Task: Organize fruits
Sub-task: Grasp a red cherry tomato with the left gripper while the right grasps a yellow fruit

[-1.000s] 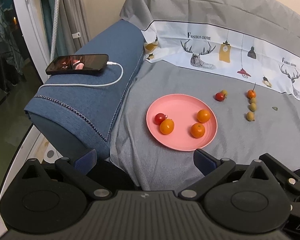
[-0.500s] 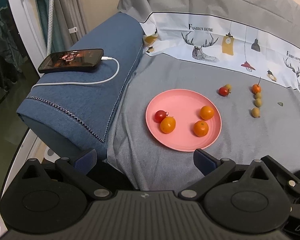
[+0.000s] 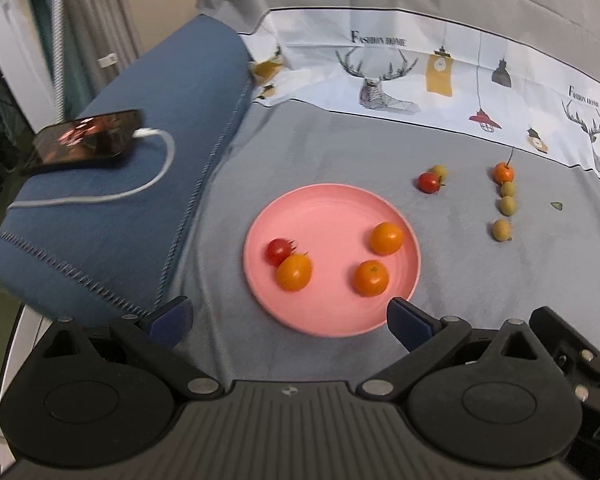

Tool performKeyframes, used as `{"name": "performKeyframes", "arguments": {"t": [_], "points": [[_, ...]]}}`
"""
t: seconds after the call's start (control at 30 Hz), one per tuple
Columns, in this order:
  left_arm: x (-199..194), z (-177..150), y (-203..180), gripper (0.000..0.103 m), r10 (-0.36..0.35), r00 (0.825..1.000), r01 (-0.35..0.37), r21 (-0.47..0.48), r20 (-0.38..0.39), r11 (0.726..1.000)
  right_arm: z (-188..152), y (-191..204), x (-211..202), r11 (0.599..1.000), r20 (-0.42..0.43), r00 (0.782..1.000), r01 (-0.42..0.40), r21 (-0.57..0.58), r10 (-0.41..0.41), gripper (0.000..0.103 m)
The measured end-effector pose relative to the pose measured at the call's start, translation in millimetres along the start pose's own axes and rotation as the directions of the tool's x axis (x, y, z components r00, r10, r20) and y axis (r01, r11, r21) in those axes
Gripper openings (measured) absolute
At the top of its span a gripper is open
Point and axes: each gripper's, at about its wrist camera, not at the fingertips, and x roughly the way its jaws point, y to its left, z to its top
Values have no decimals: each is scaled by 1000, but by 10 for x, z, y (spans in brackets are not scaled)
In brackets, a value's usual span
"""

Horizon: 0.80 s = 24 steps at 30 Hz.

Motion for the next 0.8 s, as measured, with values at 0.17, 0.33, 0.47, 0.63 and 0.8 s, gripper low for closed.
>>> {"name": "performKeyframes", "arguments": {"t": [0.17,0.33,0.47,0.63,0.8], "points": [[259,297,-272,103,-39,999,39,5,-12,999,44,-349,320,995,-16,997,77,66,-76,102],[641,681,-616,103,-58,998,59,23,-6,998,118,-696,715,982,-29,989,145,121,-143,102],[1060,977,-932,103,-78,997,79,40,-18,996,206,-987,1102,968,-49,981,194,160,-188,102],[1732,1242,-1368,103,-116,991,123,102,-67,987,284,-1269,1656,960,-89,975,216,177,-203,102],[2384,1384,-1607,103,-94,986,111,124,-137,986,371,-1438,2213,953,-119,964,254,168,-236,102]]}}
